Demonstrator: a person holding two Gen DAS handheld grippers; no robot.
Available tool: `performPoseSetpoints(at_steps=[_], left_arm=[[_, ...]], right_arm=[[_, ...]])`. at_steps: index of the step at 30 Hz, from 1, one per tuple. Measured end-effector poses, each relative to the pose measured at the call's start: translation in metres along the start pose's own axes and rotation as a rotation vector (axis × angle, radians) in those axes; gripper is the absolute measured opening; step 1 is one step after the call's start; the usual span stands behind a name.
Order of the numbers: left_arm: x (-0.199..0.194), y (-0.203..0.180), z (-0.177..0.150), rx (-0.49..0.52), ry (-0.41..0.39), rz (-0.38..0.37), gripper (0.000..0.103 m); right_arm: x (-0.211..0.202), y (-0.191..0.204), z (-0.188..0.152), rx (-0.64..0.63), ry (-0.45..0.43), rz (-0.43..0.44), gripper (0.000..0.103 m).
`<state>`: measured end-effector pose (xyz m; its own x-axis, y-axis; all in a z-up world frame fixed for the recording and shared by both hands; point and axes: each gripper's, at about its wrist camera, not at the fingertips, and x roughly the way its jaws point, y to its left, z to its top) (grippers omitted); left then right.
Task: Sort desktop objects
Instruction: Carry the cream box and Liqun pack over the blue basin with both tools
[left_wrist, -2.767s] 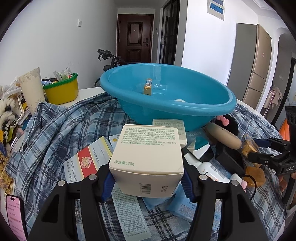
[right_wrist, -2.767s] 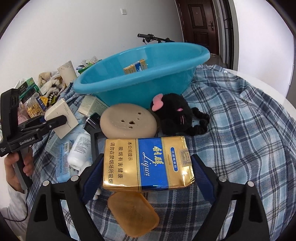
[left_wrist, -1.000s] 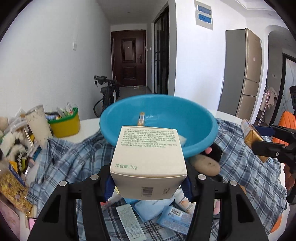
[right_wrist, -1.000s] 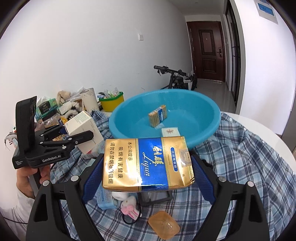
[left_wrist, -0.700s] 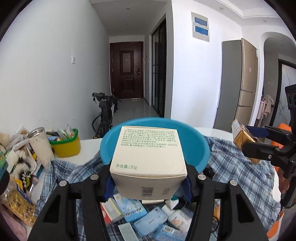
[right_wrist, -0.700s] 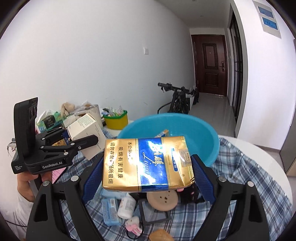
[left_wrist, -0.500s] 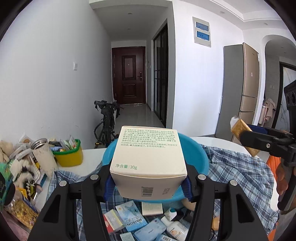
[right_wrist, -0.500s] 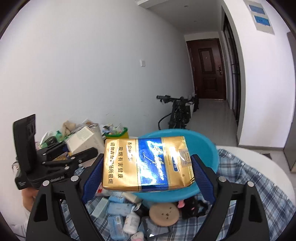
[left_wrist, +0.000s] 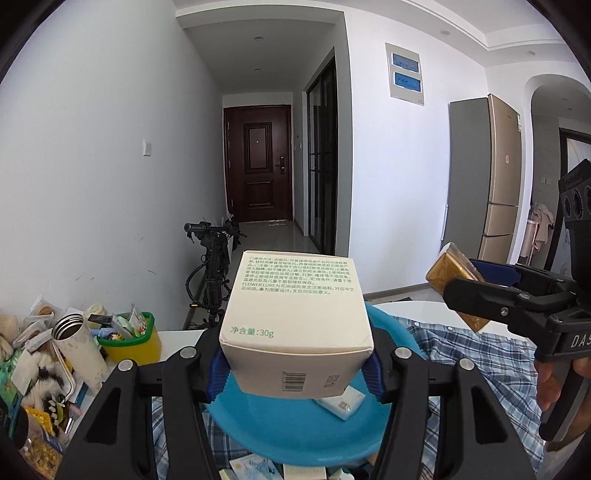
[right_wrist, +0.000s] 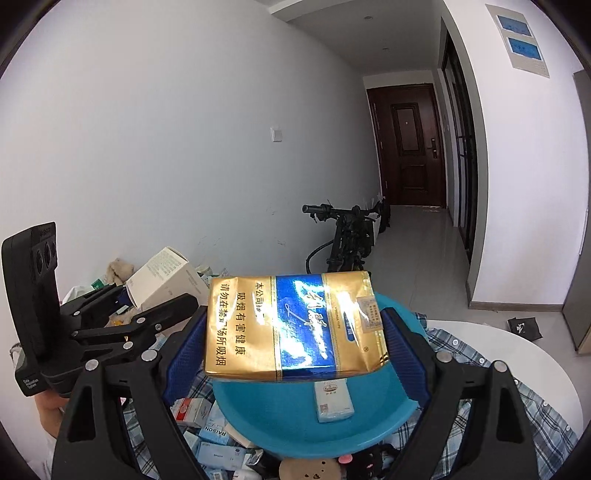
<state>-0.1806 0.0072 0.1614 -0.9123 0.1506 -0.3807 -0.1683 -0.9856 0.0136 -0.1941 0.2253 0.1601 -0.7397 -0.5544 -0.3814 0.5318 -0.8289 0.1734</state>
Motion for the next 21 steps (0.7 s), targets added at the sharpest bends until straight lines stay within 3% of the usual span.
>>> performPoseSetpoints(at_steps=[11, 21], left_arm=[[0.081, 0.019, -0.016, -0.022, 0.092, 0.001, 0.061], [0.103, 0.031, -0.024, -0.039, 0.129, 0.021, 0.061]], right_arm=[[0.065, -0.028, -0.022, 0.044, 0.111, -0.011, 0.088], [0.075, -0.025, -0.027, 0.027, 0.143, -0.046, 0.088]])
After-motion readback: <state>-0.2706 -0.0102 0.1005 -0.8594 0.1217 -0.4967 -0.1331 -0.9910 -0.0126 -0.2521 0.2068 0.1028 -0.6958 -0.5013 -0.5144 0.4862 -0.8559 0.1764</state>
